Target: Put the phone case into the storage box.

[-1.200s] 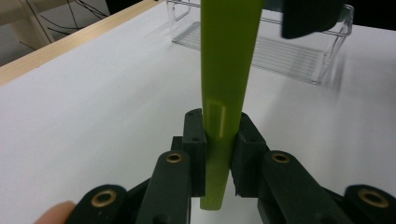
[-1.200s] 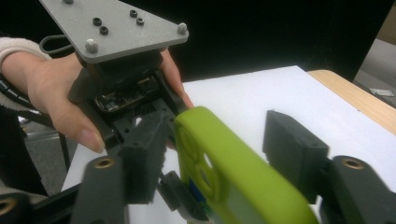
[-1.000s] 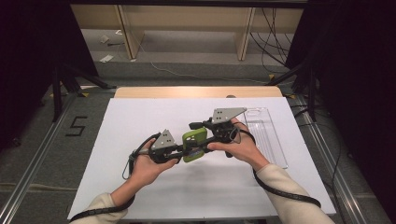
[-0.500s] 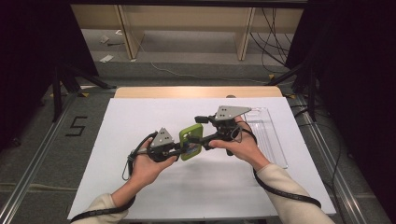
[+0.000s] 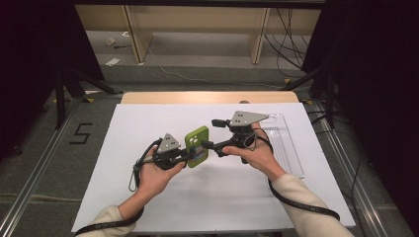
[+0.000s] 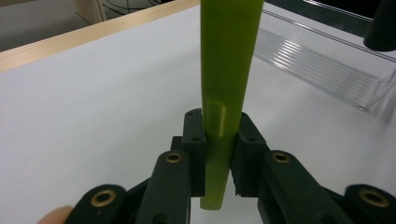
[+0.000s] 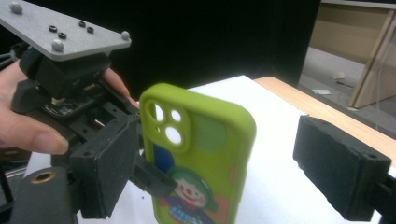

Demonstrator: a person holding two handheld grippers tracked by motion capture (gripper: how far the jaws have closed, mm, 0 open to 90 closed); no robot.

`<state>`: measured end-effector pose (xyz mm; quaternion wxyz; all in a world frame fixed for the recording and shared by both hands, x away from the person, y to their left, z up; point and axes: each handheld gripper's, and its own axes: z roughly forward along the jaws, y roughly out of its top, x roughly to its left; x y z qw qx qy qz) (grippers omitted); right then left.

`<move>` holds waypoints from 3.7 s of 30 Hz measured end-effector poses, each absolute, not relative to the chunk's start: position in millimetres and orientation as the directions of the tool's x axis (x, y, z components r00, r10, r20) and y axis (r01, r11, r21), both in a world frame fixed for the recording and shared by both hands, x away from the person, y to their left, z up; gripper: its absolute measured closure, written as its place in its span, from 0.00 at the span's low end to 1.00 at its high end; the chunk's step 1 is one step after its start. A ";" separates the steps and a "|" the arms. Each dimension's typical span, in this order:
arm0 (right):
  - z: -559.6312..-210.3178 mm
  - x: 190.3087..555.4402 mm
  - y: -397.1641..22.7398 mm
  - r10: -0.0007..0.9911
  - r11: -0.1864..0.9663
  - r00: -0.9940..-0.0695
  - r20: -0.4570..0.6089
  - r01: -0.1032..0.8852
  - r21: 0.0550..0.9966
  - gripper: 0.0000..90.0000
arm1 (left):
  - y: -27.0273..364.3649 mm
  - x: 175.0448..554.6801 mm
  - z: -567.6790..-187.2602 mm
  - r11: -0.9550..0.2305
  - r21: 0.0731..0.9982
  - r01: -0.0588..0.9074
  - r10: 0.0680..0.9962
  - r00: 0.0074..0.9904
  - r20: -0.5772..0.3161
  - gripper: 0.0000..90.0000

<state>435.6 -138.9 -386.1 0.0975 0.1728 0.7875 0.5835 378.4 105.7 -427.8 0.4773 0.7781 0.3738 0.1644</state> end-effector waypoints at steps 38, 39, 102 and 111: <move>-400.6 423.3 -131.2 0.560 0.215 -0.828 0.025 0.175 0.961 0.03 | 93.8 382.5 -424.9 -0.248 0.857 0.452 0.789 0.608 -0.092 0.86; -400.4 423.3 -131.0 0.561 0.215 -0.828 0.024 0.174 0.961 0.03 | 93.4 382.6 -424.8 -0.249 0.856 0.452 0.788 0.608 -0.091 0.86; -412.2 415.7 -112.1 0.652 0.192 -0.758 0.009 0.177 0.965 0.17 | 68.6 384.6 -427.3 -0.260 0.857 0.446 0.765 0.637 -0.100 0.86; -411.8 415.5 -112.4 0.652 0.194 -0.758 0.004 0.173 0.966 0.17 | 68.4 384.8 -427.6 -0.260 0.858 0.443 0.764 0.638 -0.098 0.86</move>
